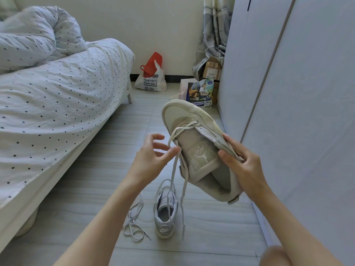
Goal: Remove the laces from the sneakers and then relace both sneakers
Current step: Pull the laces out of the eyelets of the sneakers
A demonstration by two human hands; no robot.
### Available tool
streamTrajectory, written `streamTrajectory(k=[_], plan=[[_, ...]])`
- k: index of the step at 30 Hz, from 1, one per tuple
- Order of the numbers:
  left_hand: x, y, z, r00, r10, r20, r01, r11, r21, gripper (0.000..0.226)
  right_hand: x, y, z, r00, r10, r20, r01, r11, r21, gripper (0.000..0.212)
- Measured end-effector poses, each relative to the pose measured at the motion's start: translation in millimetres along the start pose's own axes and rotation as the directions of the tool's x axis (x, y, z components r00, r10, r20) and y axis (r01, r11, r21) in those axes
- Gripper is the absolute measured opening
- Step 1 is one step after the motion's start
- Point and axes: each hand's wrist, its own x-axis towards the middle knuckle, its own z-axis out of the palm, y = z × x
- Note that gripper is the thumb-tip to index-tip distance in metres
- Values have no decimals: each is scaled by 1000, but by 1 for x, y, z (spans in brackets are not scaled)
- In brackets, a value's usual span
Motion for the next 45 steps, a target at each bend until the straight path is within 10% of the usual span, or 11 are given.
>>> streamTrajectory(k=[11,17,20,28,33,37,42,45], plan=[[3,1,0,995,73,-70,-72,997,9,10,2,9,-6,999,31,33,-33,999,36,67],[1,5,-3,995,97,19,-96,993,-66,11,7,13,-11,994,-106,21,97,789,-607,89],[3,1,-2,983,184,-3,-178,954,242,14,11,18,-9,995,-97,38,97,728,-678,90],[5,-15,0,972,-109,207,-41,793,608,17,13,28,-19,976,201,86,-199,979,-32,76],[6,-7,-7,992,4,128,-60,899,434,22,13,28,-17,977,187,101,-188,982,9,70],[5,1,-13,994,101,-39,-78,920,383,20,17,33,-17,980,198,-10,-192,937,-291,77],[0,13,-18,997,72,-17,-73,940,-334,22,23,48,-24,956,265,-125,-292,841,-455,64],[-2,12,-8,996,93,6,-86,942,-324,23,22,53,-26,946,291,-141,-322,805,-499,63]])
